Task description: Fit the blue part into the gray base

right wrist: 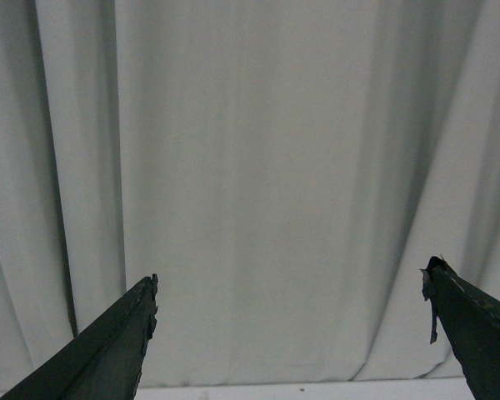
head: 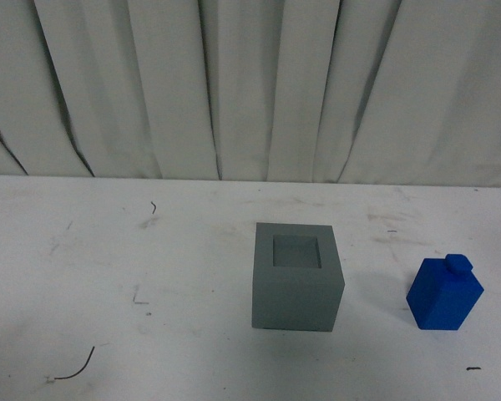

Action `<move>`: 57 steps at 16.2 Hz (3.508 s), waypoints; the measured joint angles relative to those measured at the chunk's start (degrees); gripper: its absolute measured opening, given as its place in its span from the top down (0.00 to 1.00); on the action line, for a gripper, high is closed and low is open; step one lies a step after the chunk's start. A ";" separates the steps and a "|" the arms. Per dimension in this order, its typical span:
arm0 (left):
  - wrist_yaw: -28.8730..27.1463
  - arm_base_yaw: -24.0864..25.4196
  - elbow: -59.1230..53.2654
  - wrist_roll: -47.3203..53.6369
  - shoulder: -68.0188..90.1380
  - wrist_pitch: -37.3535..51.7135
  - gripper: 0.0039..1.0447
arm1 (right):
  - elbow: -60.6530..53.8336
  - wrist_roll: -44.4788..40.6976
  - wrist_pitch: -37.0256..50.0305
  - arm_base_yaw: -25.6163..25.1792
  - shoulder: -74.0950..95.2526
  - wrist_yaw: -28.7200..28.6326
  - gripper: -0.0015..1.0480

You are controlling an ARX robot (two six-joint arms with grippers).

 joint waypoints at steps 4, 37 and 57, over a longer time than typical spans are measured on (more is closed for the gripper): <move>0.00 0.00 0.00 0.00 0.00 0.00 0.06 | 23.56 -12.66 -14.43 1.22 26.43 -9.64 0.06; 0.00 0.00 0.00 0.00 0.00 0.00 0.06 | 62.14 -92.59 -102.22 14.34 60.96 -4.31 0.06; 0.00 0.00 0.00 0.00 0.00 0.00 0.06 | 66.53 -92.06 -111.23 18.80 51.63 -7.65 0.55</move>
